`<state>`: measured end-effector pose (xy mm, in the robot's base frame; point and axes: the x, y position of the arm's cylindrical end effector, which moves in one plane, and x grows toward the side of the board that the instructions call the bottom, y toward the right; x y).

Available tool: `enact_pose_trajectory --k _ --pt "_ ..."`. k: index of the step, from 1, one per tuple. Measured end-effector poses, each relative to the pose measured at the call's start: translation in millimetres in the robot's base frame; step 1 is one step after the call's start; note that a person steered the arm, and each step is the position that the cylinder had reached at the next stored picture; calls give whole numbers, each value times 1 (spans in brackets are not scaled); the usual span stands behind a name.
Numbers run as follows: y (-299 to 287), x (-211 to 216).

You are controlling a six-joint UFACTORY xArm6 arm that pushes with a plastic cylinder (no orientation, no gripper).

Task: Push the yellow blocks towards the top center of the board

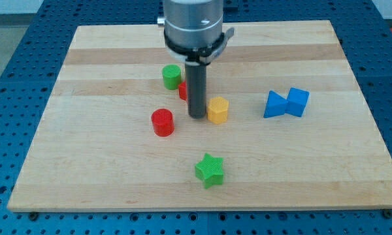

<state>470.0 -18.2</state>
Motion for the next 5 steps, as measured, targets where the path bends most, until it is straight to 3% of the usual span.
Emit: enact_pose_trajectory --k 1,2,5 --pt "33 36" --pt "52 6" --pt "21 -112"
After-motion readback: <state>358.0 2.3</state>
